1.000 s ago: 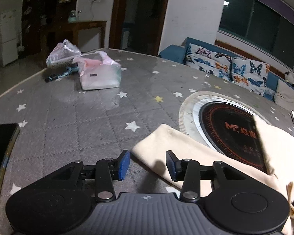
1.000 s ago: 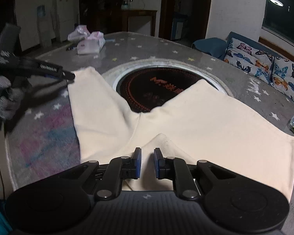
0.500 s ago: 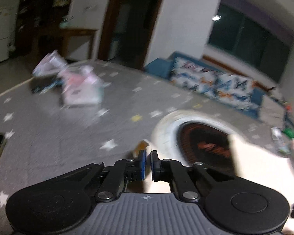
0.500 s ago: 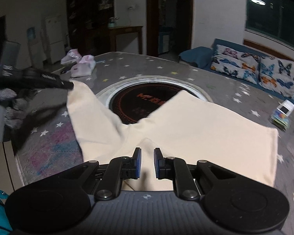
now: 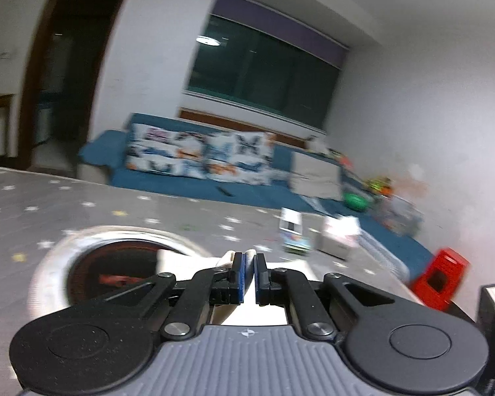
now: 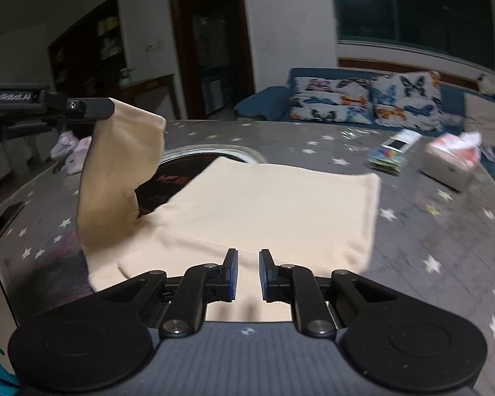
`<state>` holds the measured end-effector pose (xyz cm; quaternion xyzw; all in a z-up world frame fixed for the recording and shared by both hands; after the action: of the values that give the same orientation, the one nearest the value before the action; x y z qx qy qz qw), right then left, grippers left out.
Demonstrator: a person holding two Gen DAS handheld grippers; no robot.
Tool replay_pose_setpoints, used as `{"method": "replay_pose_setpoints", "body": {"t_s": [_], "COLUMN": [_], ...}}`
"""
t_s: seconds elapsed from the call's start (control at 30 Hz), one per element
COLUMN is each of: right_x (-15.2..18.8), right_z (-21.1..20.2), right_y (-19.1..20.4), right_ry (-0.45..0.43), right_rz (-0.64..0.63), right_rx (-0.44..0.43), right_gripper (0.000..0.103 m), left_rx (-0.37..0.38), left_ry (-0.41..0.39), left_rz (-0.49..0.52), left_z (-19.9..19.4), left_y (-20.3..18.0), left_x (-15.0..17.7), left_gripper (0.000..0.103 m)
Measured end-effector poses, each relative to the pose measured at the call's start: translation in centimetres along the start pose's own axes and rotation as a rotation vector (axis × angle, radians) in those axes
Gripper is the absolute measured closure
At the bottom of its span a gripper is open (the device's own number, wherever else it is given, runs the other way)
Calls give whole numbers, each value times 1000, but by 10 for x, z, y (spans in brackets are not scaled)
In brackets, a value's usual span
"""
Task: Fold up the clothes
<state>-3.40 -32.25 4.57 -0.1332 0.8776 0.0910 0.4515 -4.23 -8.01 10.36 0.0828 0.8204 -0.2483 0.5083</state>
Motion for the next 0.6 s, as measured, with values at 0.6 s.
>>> {"method": "replay_pose_setpoints", "body": {"t_s": [0.6], "right_x": [18], "right_z": [8], "right_y": [-16], "right_ry": [69], "right_rz": [104], "right_rx": [-22], "right_gripper": [86], "left_rx": [65], "left_ry": [203], "left_rz": [106], "left_z": [16], "left_y": [-7], "left_x": [53], "left_gripper": [66]}}
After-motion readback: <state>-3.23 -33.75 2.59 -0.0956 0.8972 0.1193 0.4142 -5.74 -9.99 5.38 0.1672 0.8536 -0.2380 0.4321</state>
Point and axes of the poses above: each gripper's, at about its wrist camera, not at the fingertips, and z roughly the way its jaws point, y to its left, x to its underside, the point moved 2 cm from there along z, roughly the way its jaws point, and after that the axes turned 9 degrees about x, right-handed, at the moved point
